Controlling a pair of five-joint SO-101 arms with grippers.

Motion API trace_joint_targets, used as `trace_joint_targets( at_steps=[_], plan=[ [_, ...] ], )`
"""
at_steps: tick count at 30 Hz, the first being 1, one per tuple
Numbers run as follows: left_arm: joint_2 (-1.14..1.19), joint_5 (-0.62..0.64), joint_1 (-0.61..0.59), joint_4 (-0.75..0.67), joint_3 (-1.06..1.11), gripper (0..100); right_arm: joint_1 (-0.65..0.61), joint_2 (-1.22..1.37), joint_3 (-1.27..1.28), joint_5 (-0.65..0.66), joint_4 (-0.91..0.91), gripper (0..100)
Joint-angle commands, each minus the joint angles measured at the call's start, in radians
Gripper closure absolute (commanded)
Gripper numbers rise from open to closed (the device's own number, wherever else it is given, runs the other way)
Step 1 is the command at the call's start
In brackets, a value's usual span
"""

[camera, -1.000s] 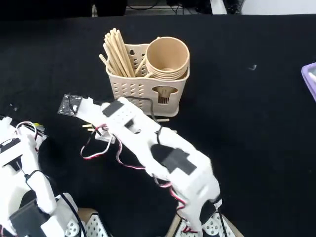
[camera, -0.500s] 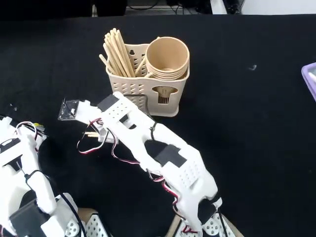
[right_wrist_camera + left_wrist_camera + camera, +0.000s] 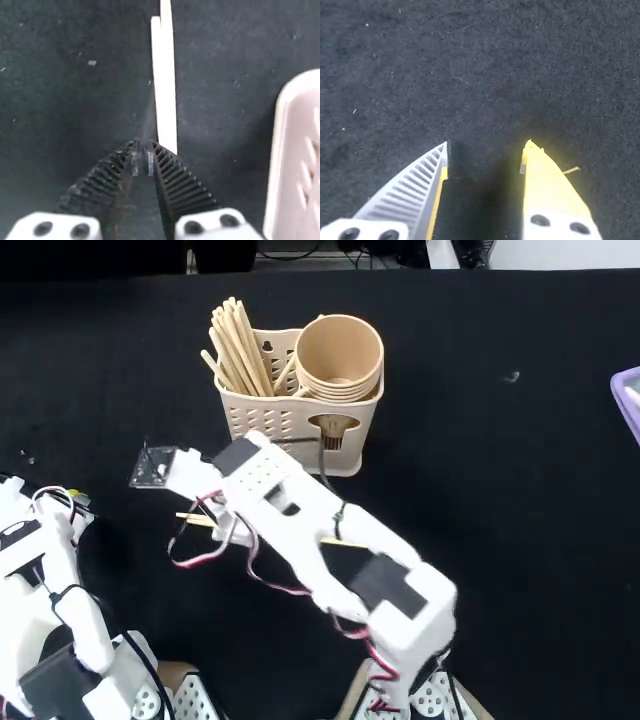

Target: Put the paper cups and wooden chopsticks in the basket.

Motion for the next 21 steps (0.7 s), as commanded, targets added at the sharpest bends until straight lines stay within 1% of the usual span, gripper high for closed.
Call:
trace_joint_targets(
  at_steps=[1, 2, 4, 7, 9, 13, 15, 17, 19, 20, 21],
  plan=[
    [-0.035, 0.014, -0.002, -0.008, -0.036, 76, 0.012, -0.147, 0.130, -0.035, -0.133, 98.4],
    [-0.035, 0.014, -0.002, -0.009, -0.036, 76, 0.014, -0.151, 0.160, -0.041, -0.187, 97.2],
    [-0.035, 0.014, -0.002, -0.009, -0.036, 76, 0.015, -0.142, 0.186, -0.077, -0.256, 90.3],
    [-0.035, 0.012, -0.002, -0.009, -0.033, 76, 0.012, -0.091, 0.173, -0.083, -0.290, 77.8],
    [-0.035, 0.012, -0.002, -0.008, -0.033, 76, 0.012, -0.035, 0.137, -0.083, -0.293, 74.7],
    [-0.035, 0.012, -0.002, -0.008, -0.031, 76, 0.026, 0.113, 0.036, -0.083, -0.281, 79.0],
    [-0.035, 0.012, -0.002, -0.008, -0.031, 76, 0.029, 0.170, -0.022, -0.081, -0.235, 81.2],
    [-0.035, 0.012, -0.004, -0.006, -0.031, 76, 0.031, 0.197, -0.088, -0.051, -0.160, 84.0],
    [-0.035, 0.012, -0.004, -0.006, -0.030, 76, 0.031, 0.206, -0.117, -0.009, -0.104, 91.4],
    [-0.035, 0.012, -0.004, -0.006, -0.030, 76, 0.031, 0.205, -0.125, 0.002, -0.083, 98.0],
    [-0.035, 0.012, -0.004, -0.006, -0.030, 76, 0.031, 0.197, -0.127, 0.006, -0.063, 99.1]
  ],
)
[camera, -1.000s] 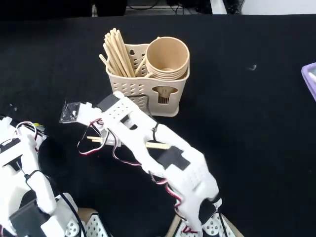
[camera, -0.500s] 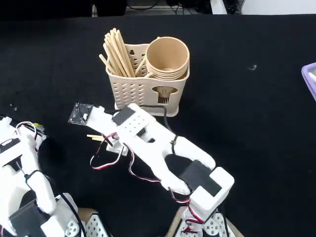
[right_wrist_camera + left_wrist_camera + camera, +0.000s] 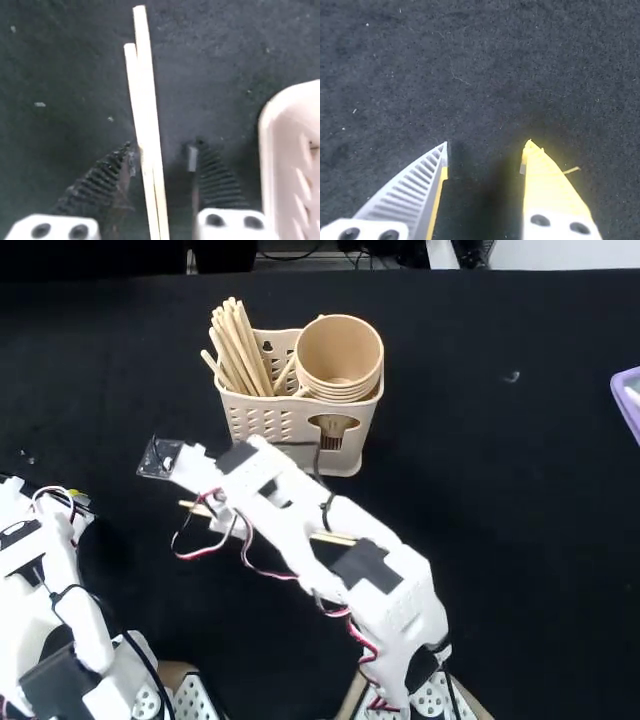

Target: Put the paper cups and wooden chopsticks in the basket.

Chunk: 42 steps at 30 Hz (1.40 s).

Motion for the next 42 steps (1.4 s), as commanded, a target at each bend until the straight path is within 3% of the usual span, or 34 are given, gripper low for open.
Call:
trace_joint_targets(
  at_steps=[1, 6, 15, 19, 22, 32, 37, 42],
  plan=[
    [-0.035, 0.009, -0.004, -0.006, -0.030, 76, 0.002, -0.013, -0.042, 0.032, 0.086, 97.6],
    [-0.035, 0.009, -0.004, -0.006, -0.030, 76, 0.005, -0.160, -0.019, 0.031, 0.164, 98.8],
    [-0.037, 0.009, -0.005, -0.006, -0.030, 76, 0.005, -0.644, 0.157, -0.029, 0.176, 98.8],
    [-0.037, 0.009, -0.004, -0.006, -0.030, 76, 0.034, -0.889, 0.159, -0.114, 0.157, 98.8],
    [-0.037, 0.009, -0.004, -0.008, -0.030, 76, 0.097, -1.061, 0.147, -0.184, 0.021, 98.7],
    [-0.037, 0.009, -0.004, -0.008, -0.030, 76, 0.288, -1.171, 0.360, -0.568, -0.838, 98.7],
    [-0.037, 0.009, -0.004, -0.008, -0.030, 76, 0.293, -1.170, 0.447, -0.582, -1.036, 98.7],
    [-0.037, 0.009, -0.004, -0.008, -0.028, 76, 0.295, -1.142, 0.469, -0.580, -1.103, 98.7]
  ],
)
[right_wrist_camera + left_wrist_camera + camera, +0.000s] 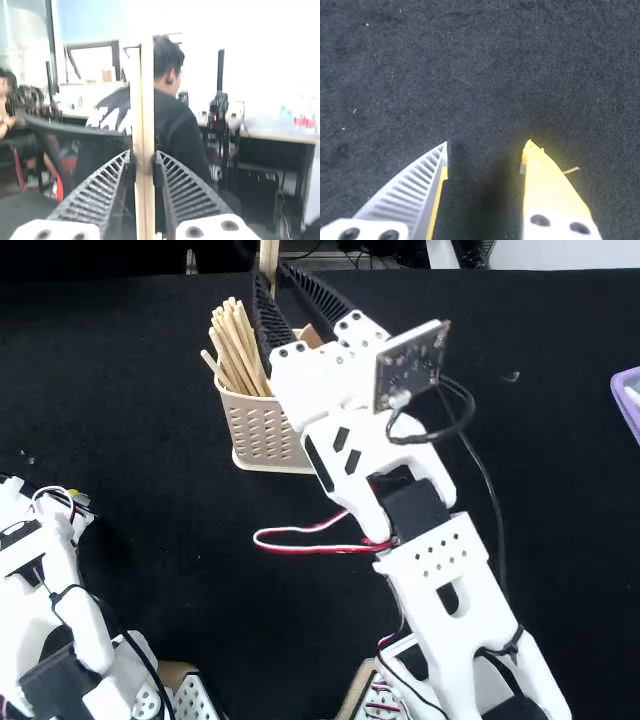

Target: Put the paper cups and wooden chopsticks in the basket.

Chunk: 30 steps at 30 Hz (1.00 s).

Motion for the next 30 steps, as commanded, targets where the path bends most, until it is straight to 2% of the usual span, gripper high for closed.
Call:
trace_joint_targets(
  at_steps=[1, 9, 11, 14, 16, 20, 23, 25, 28, 30],
  plan=[
    [-0.037, 0.009, -0.004, -0.008, -0.028, 76, 0.021, 0.007, -0.008, -0.006, -0.049, 98.7],
    [-0.037, 0.009, -0.004, -0.006, -0.028, 76, 0.017, 0.176, -0.002, -0.006, -0.021, 97.7],
    [-0.037, 0.009, -0.004, -0.006, -0.028, 76, 0.009, 0.189, -0.019, -0.006, 0.037, 90.5],
    [-0.037, 0.009, -0.002, -0.008, -0.028, 76, 0.000, 0.148, -0.073, -0.008, 0.184, 74.4],
    [-0.037, 0.009, -0.002, -0.008, -0.028, 76, -0.002, 0.088, -0.128, -0.008, 0.327, 71.0],
    [-0.037, 0.008, -0.002, -0.008, -0.028, 76, 0.008, -0.091, -0.183, -0.008, 0.631, 74.8],
    [-0.037, 0.008, 0.013, -0.006, -0.028, 77, 0.037, -0.245, -0.151, -0.008, 0.859, 83.8],
    [-0.040, -0.006, 0.048, -0.003, -0.027, 82, 0.063, -0.346, -0.094, -0.006, 0.974, 91.3],
    [-0.049, -0.100, 0.101, 0.005, -0.013, 93, 0.157, -0.483, 0.062, -0.005, 1.003, 98.8],
    [-0.049, -0.126, 0.111, 0.005, -0.010, 97, 0.252, -0.578, 0.186, -0.006, 0.977, 98.6]
  ],
)
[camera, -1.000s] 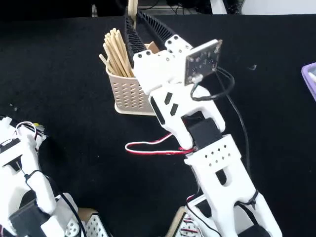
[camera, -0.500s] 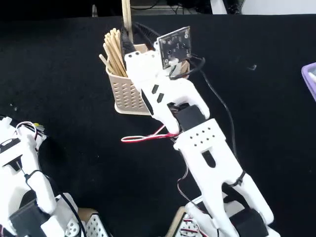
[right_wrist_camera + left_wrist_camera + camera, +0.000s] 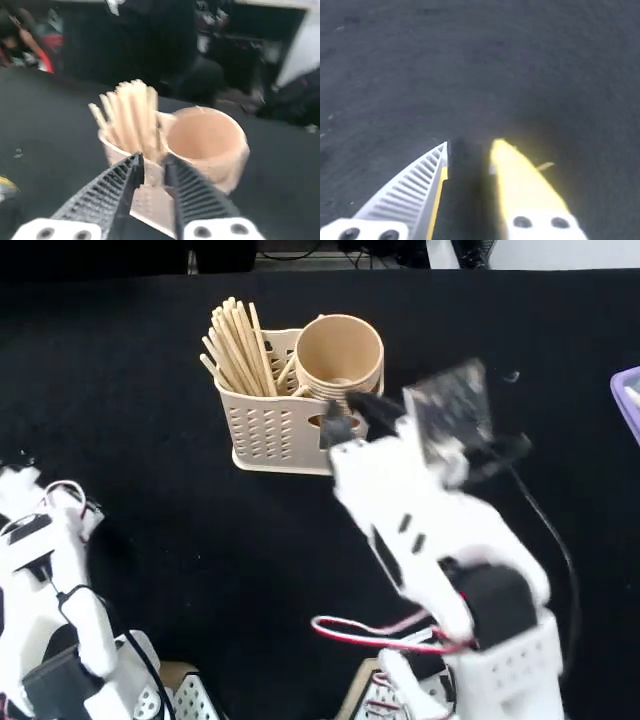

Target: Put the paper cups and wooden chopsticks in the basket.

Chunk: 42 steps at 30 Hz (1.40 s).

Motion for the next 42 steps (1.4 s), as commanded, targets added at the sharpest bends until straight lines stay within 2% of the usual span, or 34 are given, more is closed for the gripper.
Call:
trace_joint_targets(
  at_steps=[1, 6, 12, 16, 22, 27, 31, 34, 37, 42],
  plan=[
    [-0.035, -0.071, 0.047, 0.005, -0.007, 96, 0.167, -0.182, 0.194, -0.008, -0.014, 98.7],
    [-0.133, -0.075, 0.058, 0.068, 0.016, 97, 0.318, -0.463, 0.479, -0.005, -0.023, 98.7],
    [-0.420, -0.120, 0.173, 0.032, 0.202, 97, 0.361, -0.782, 0.763, -0.009, -0.020, 98.5],
    [-0.624, -0.226, 0.239, 0.028, 0.320, 97, 0.358, -0.762, 0.814, -0.012, -0.011, 98.4],
    [-0.948, -0.239, 0.266, 0.026, 0.489, 97, 0.364, -0.780, 0.835, -0.006, 0.150, 98.4],
    [-1.261, -0.241, 0.348, 0.032, 0.651, 97, 0.361, -0.783, 0.871, -0.011, 0.296, 98.4],
    [-1.419, -0.241, 0.398, 0.204, 0.633, 97, 0.361, -0.783, 0.961, -0.012, 0.296, 98.4],
    [-1.382, -0.264, 0.461, 0.201, 0.645, 97, 0.359, -0.783, 1.066, -0.006, 0.256, 98.4],
    [-1.361, -0.359, 0.507, 0.226, 0.647, 97, 0.361, -0.780, 1.076, -0.006, 0.253, 98.5],
    [-1.370, -0.440, 0.510, 0.476, 0.647, 97, 0.365, -0.780, 1.098, -0.006, 0.290, 98.5]
  ],
)
